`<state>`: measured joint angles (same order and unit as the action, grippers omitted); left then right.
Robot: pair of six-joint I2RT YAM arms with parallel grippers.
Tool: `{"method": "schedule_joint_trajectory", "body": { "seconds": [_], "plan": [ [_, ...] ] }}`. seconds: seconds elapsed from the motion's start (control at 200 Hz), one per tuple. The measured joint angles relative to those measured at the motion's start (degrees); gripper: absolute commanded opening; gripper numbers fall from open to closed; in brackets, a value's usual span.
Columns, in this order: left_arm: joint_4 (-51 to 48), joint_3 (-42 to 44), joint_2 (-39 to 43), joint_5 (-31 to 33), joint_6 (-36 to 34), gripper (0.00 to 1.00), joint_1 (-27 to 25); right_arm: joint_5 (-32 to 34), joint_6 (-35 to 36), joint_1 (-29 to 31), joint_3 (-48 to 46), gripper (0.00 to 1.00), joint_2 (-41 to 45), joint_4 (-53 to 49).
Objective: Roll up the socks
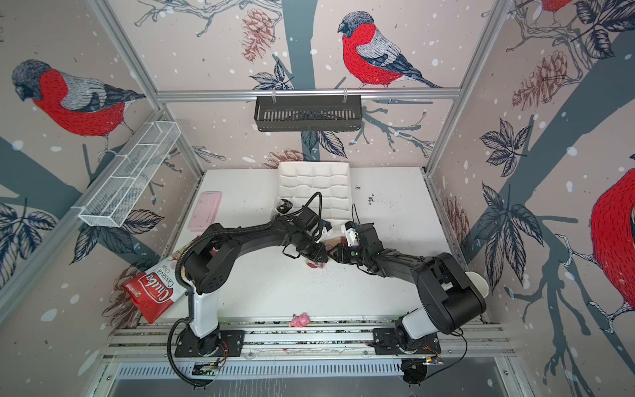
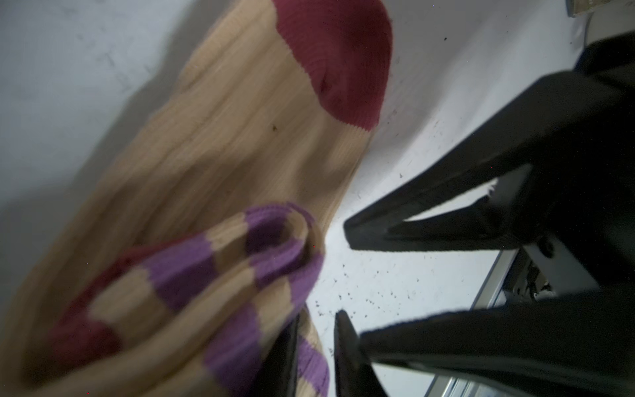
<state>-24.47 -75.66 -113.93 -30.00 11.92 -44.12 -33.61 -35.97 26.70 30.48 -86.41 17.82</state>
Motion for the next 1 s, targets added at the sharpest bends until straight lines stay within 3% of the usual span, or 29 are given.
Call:
{"method": "schedule_joint_trajectory", "body": {
  "seconds": [0.325, 0.55, 0.996],
  "plan": [
    [0.24, 0.83, 0.50, -1.84, -0.33, 0.22, 0.48, 1.42, 0.09, 1.70, 2.58, 0.36, -4.17, 2.10],
    [2.36, 2.49, 2.47, -3.21, -0.33, 0.24, 1.31, 1.53, -0.24, 2.32, 3.74, 0.06, -6.19, 2.73],
    [4.63, 8.37, 12.11, -3.74, -0.15, 0.28, 5.38, 4.90, 2.56, 2.75, 8.48, 0.04, -5.09, -0.35]
  ]
}}
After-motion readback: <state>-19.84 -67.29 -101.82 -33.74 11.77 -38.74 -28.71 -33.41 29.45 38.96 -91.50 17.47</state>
